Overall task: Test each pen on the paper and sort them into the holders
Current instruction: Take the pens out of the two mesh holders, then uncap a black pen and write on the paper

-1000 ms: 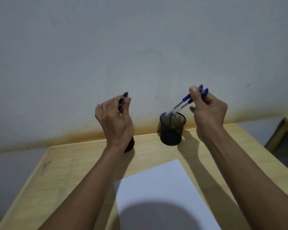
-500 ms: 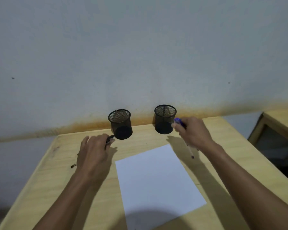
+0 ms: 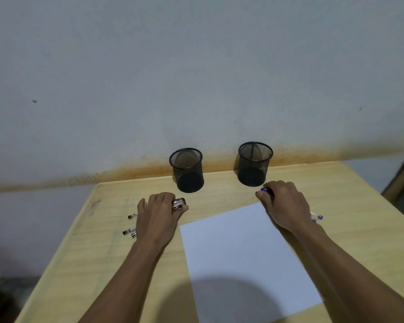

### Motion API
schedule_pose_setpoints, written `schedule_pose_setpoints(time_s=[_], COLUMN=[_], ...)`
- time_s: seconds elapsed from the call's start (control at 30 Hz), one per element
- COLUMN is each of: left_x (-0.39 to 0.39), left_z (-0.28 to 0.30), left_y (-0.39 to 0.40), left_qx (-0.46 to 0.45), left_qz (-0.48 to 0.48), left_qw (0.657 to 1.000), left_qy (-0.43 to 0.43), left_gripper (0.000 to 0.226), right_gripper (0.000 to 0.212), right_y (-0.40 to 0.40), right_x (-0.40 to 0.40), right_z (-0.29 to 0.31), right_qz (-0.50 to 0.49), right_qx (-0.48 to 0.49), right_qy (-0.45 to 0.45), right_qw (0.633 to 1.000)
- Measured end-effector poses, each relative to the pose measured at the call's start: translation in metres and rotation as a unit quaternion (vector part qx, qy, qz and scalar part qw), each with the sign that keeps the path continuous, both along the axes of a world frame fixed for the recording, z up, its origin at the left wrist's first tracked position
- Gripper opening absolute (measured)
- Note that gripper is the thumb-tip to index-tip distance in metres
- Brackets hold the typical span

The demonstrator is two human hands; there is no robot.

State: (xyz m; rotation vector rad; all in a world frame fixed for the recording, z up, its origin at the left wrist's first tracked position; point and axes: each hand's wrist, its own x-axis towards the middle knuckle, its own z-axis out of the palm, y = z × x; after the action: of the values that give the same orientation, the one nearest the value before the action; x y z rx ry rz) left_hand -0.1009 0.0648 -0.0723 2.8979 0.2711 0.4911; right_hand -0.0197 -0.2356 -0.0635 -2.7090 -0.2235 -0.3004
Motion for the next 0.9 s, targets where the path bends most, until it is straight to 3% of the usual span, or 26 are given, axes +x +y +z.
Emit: schedule_pose_setpoints(time_s=[0.2,0.37,0.6,0.73,0.9], left_x=[-0.005,-0.008,-0.015,-0.029,-0.069], left_z=[0.001,0.005,0.011,0.027,0.041], left_y=[0.0,0.001,0.002,-0.002,-0.01], left_qx=[-0.025,-0.019,-0.139,-0.158,-0.254], left_qz=[0.01,0.022,0.04,0.036,0.056], left_qw=[0.999,1.0,0.99,0.986,0.953], left_qy=[-0.034,-0.001,-0.005,-0.041,-0.158], left_gripper=[0.055,0.089,0.101,0.093,0.049], right_gripper=[0.039,0.036,0.03,0.031,0.024], right_y=[-0.002,-0.002,-0.001,0.007,0.03], right_x=[-0.004,-0.012,-0.026,-0.04,-0.082], right_z=[-0.008,-0.005,0.002,0.011,0.028], right_qz=[0.004,0.005,0.032,0.042,0.062], right_qx=[-0.005,0.02,0.093,0.151,0.274], right_qy=[-0.017,-0.036,-0.054,-0.048,-0.047], right_qw=[1.0,0.999,0.994,0.986,0.959])
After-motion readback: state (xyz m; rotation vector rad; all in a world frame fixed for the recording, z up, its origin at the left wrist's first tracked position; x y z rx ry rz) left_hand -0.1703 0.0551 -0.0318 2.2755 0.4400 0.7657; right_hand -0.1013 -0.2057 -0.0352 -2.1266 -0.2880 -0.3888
